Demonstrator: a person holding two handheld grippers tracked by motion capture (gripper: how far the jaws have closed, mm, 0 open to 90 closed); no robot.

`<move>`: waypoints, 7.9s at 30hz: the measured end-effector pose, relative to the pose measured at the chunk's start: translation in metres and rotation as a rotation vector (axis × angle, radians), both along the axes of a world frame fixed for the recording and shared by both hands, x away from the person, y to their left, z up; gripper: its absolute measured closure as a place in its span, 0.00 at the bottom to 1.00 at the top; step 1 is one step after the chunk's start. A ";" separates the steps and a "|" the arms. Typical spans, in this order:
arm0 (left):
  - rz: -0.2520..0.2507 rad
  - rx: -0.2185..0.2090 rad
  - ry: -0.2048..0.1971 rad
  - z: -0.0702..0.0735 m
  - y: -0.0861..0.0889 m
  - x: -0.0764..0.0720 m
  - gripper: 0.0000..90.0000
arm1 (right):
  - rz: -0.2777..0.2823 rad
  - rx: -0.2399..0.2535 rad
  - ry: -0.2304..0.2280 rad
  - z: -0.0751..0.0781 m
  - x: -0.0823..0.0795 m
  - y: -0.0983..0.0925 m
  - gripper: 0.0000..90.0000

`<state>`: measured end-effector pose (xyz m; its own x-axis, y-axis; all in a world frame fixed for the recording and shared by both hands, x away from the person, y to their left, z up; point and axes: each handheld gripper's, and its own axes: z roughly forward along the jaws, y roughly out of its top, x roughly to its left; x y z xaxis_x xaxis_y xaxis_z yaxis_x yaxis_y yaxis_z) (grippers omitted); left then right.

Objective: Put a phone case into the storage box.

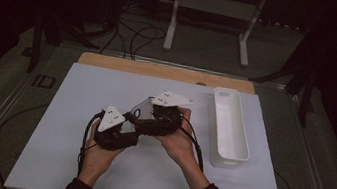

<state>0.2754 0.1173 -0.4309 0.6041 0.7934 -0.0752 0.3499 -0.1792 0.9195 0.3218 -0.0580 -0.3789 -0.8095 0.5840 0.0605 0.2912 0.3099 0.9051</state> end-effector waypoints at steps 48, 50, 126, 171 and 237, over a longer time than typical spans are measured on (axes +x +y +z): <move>0.172 0.031 -0.038 -0.046 0.105 -0.038 0.00 | -0.116 -0.051 -0.035 0.007 0.022 -0.030 0.18; 0.180 0.028 -0.036 -0.047 0.107 -0.038 0.00 | -0.124 -0.046 -0.040 0.010 0.025 -0.034 0.18; 0.211 0.047 -0.032 -0.050 0.113 -0.043 0.00 | -0.417 -0.028 -0.063 0.040 0.086 -0.120 0.18; 0.223 0.025 -0.031 -0.050 0.119 -0.044 0.00 | -0.636 -0.096 -0.077 0.039 0.134 -0.177 0.18; 0.227 0.029 -0.032 -0.051 0.118 -0.045 0.00 | -0.782 -0.172 0.176 -0.059 0.158 -0.206 0.18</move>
